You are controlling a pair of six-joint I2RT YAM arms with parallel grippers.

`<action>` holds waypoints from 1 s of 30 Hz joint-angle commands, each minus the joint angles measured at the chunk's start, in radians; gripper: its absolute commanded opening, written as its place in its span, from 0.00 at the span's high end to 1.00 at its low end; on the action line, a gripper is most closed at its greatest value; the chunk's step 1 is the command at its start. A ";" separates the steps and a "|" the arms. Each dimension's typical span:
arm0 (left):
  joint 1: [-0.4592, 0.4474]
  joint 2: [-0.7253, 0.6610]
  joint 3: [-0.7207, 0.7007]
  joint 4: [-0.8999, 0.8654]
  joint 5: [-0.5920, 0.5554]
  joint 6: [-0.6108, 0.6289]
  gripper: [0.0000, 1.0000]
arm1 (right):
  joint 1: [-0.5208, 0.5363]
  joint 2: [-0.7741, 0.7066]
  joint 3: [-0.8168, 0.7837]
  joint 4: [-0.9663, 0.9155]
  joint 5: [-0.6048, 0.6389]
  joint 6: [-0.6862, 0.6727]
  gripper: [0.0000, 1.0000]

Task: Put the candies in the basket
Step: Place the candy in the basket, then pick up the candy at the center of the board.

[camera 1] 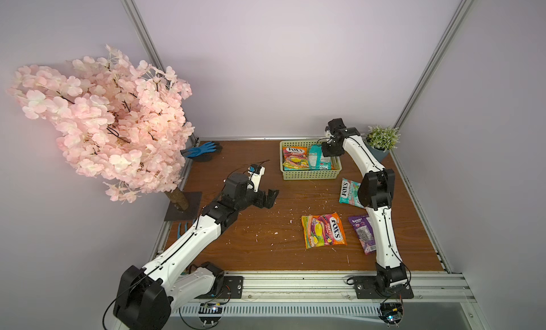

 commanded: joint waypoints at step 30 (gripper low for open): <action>-0.338 0.451 -0.101 0.425 0.152 -0.318 0.73 | 0.159 -1.366 -1.749 0.375 -0.115 0.635 0.37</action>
